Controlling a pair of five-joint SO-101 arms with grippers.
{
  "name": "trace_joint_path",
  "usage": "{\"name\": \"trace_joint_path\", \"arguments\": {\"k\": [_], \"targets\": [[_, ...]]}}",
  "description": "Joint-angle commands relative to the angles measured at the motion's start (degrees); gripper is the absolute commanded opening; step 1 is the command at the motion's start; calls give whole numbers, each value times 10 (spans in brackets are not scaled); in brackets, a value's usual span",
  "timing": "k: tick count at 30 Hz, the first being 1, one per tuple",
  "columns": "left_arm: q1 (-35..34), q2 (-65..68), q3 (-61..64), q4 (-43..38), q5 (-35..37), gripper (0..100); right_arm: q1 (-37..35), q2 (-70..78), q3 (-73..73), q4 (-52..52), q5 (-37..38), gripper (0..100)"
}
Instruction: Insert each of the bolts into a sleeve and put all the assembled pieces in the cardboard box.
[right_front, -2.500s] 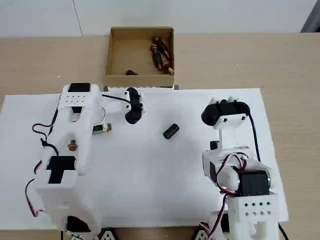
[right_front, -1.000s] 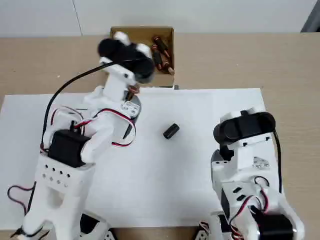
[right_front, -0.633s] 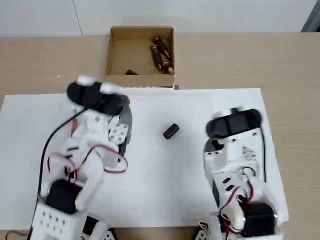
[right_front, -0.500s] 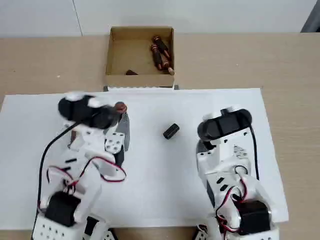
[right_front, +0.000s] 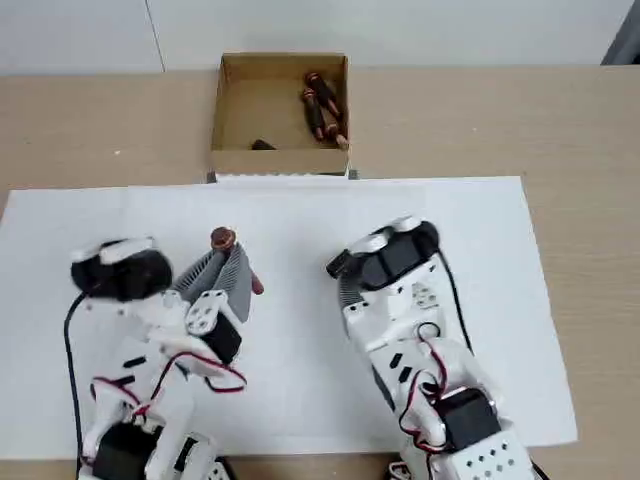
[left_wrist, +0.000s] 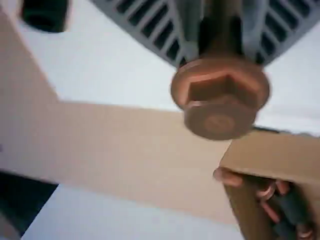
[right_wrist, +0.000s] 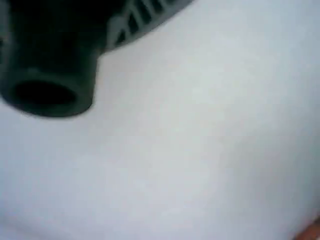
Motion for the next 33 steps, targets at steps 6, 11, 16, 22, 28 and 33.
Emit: {"name": "trace_joint_path", "arguments": {"k": [6,11,16,22,28,33], "targets": [[-21,-21,0,-28,69,7,-80,-5,68,-65,52,3],[-10,-21,-2,-55,89,7,-102,-5,100,-129,135,3],[15,-21,-2,-64,89,7,-110,-5,129,-193,185,3],[21,-21,1,-64,90,7,-118,-5,135,-238,207,3],[22,-21,22,-93,103,7,-146,-5,124,-240,213,3],[23,-21,33,-105,103,7,-144,-5,114,-247,214,3]]}}
